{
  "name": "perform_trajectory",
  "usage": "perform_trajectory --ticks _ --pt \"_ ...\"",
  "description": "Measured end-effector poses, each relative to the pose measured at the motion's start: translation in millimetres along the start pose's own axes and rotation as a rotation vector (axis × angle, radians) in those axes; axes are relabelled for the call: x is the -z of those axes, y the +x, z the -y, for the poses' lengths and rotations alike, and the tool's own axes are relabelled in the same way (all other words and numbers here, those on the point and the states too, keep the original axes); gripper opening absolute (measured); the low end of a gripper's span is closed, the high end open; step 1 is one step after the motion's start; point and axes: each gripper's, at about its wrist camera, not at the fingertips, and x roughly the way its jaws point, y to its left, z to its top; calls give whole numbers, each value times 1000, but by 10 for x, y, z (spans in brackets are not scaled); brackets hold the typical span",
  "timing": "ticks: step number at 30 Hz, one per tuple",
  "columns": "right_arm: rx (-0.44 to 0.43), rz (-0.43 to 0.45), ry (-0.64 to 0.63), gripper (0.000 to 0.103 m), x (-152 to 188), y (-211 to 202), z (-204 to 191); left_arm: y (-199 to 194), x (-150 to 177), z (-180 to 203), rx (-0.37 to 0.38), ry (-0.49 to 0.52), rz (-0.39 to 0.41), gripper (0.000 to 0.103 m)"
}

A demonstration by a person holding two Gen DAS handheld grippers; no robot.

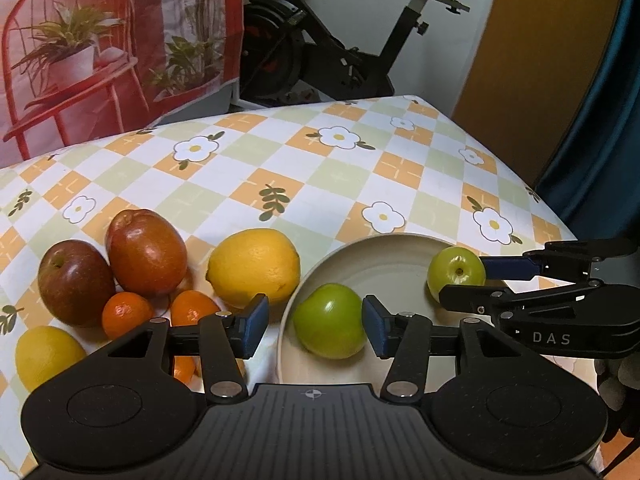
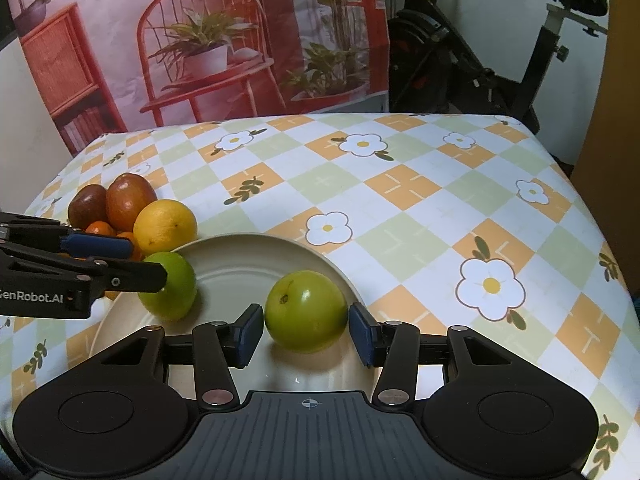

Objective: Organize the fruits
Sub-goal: 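Lower the green apple onto the plate and open the left gripper while the right gripper releases its apple, then move the left gripper back to the fruit pile while the right gripper returns too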

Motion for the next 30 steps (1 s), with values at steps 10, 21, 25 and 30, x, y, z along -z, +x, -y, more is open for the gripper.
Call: perform_trajectory --ticks 10,21,25,30 --pt "31 40 21 48 -15 -136 -43 -300 85 -83 -8 -42 79 56" --pt "13 100 6 50 -45 -271 -255 -740 238 -553 -128 -90 145 56" --pt "-5 98 -12 50 -69 -258 -391 -888 305 -799 -163 -146 156 56" --pt "-40 96 -39 50 -109 -221 -603 -1028 345 -1055 -246 -174 155 56"
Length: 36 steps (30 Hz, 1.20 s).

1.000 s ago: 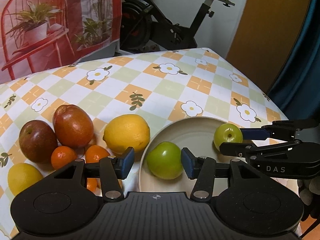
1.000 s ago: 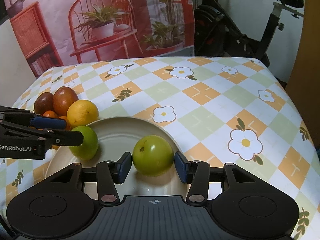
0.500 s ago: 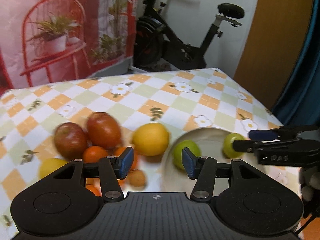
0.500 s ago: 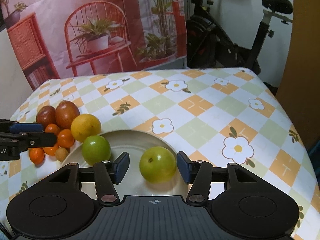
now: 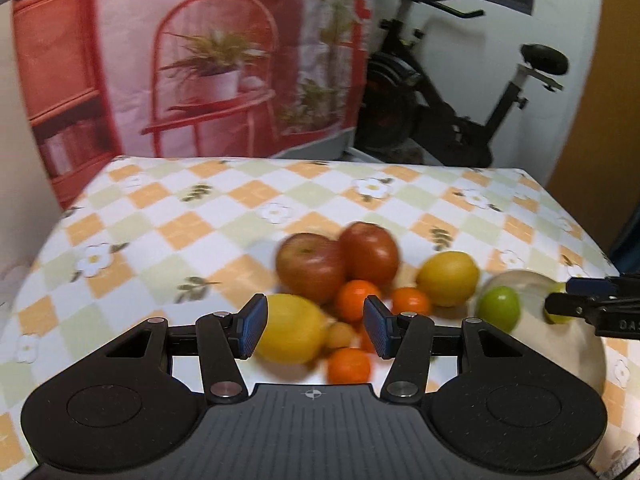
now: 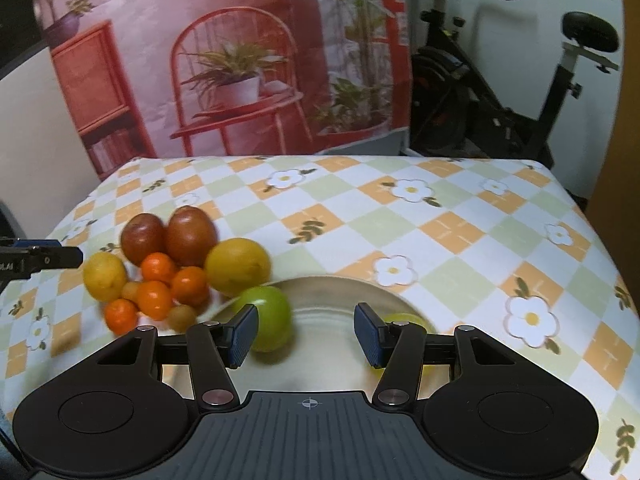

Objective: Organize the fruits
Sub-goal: 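Move the left gripper back to the fruit pile while the right gripper returns too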

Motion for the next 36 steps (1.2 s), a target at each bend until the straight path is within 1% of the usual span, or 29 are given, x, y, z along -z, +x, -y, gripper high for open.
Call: perform_trajectory --ticks 13,20,22,27,29,31,34,36 --pt "-112 -47 -107 50 -106 219 -576 -220 57 -459 -47 -52 58 56" --pt "-151 -61 -173 49 -156 386 -878 -298 58 -661 -74 -90 82 56" --pt "-154 -76 -196 49 -149 448 -972 -321 78 -695 -76 -98 86 56" --pt "-120 -117 -281 47 -79 544 -1152 -323 134 -721 -61 -115 87 56" --pt "-119 -133 -307 41 -51 574 -1192 -301 157 -722 -51 -119 83 56" --pt "-121 -144 -336 37 -34 590 -1213 -281 181 -714 -40 -123 77 56" --pt "-117 -150 -357 34 -44 629 -1210 -256 203 -705 -31 -125 73 56" --pt "-117 -152 -352 33 -65 647 -1195 -256 208 -706 -28 -127 74 56"
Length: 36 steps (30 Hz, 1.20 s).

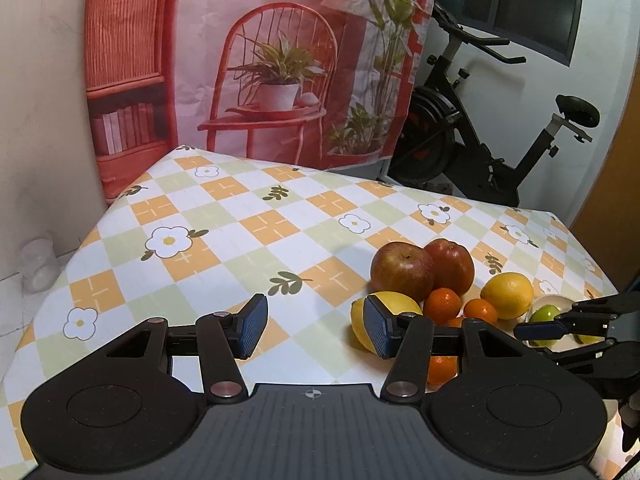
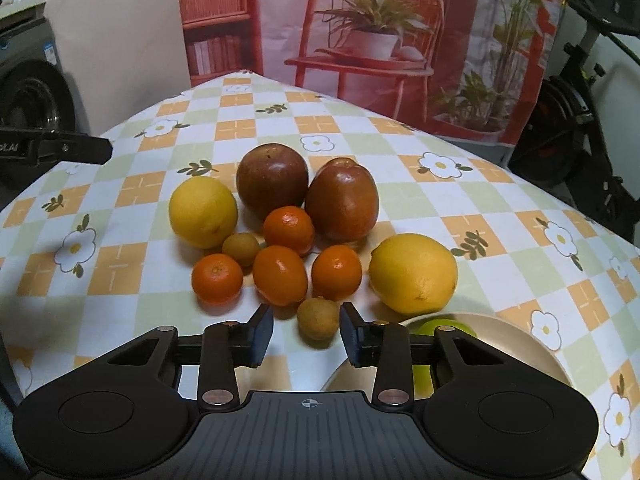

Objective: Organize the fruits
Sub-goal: 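Move the left gripper back to the fruit pile while the right gripper returns too, then grasp a mandarin orange with the left gripper while the right gripper grasps another orange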

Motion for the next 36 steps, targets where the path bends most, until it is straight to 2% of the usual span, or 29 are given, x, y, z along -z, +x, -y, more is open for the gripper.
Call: perform_trajectory --ticks 11,19,27,36 --pt "-99 13 -21 34 -75 33 -193 17 -11 -13 4 -8 -6 56" --pt "-87 17 -11 35 -105 54 -205 189 -68 85 57 33 -43 56" --pt "-81 14 32 35 -25 16 -94 229 -41 305 100 95 -42 56" --pt "-151 19 -44 35 -140 121 -331 238 21 164 84 32 -72 56"
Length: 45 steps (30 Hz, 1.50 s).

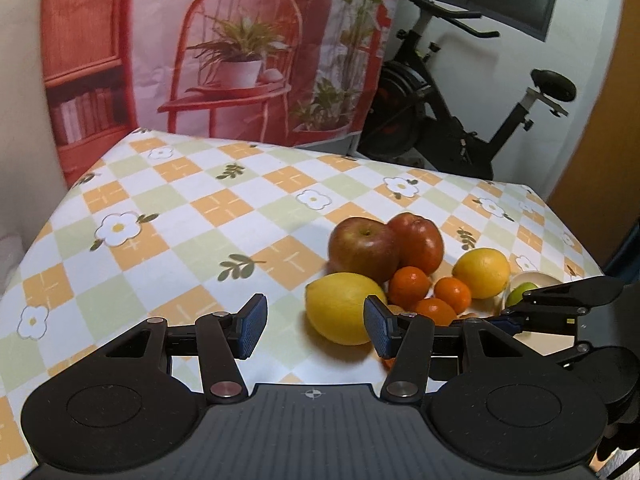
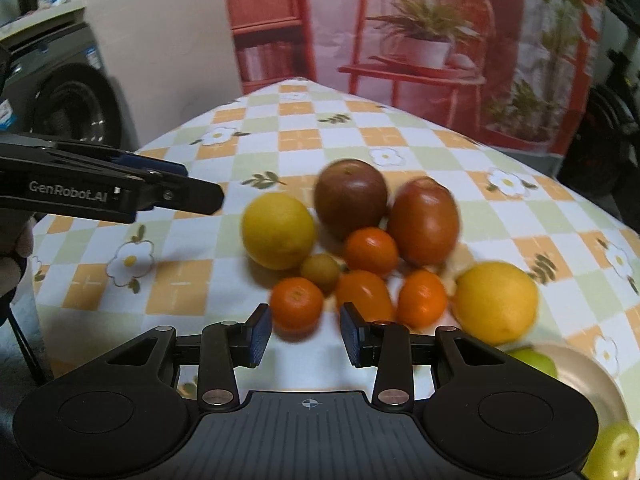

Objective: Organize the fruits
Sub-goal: 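Grasp a mandarin orange with the left gripper while the right gripper grasps another orange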

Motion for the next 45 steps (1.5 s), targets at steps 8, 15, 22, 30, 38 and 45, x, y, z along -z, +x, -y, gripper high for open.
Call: perform_trajectory --ticks 8,15,22,30,38,45 --pt "1 -43 -31 37 -147 274 -80 -40 7 -57 -11 -23 1 56" --pt "9 -54 -23 34 -112 355 -83 -38 16 -85 -14 -31 -2 56" --pt "-8 5 51 33 30 165 -13 -25 28 -17 -7 -16 -9 56" --pt "35 111 136 33 319 -287 204 27 28 176 26 38 -28 54" --pt "104 206 229 33 514 -698 597 202 30 683 92 221 -38 50" --pt "130 258 297 33 712 -929 859 535 44 957 72 316 -79 50"
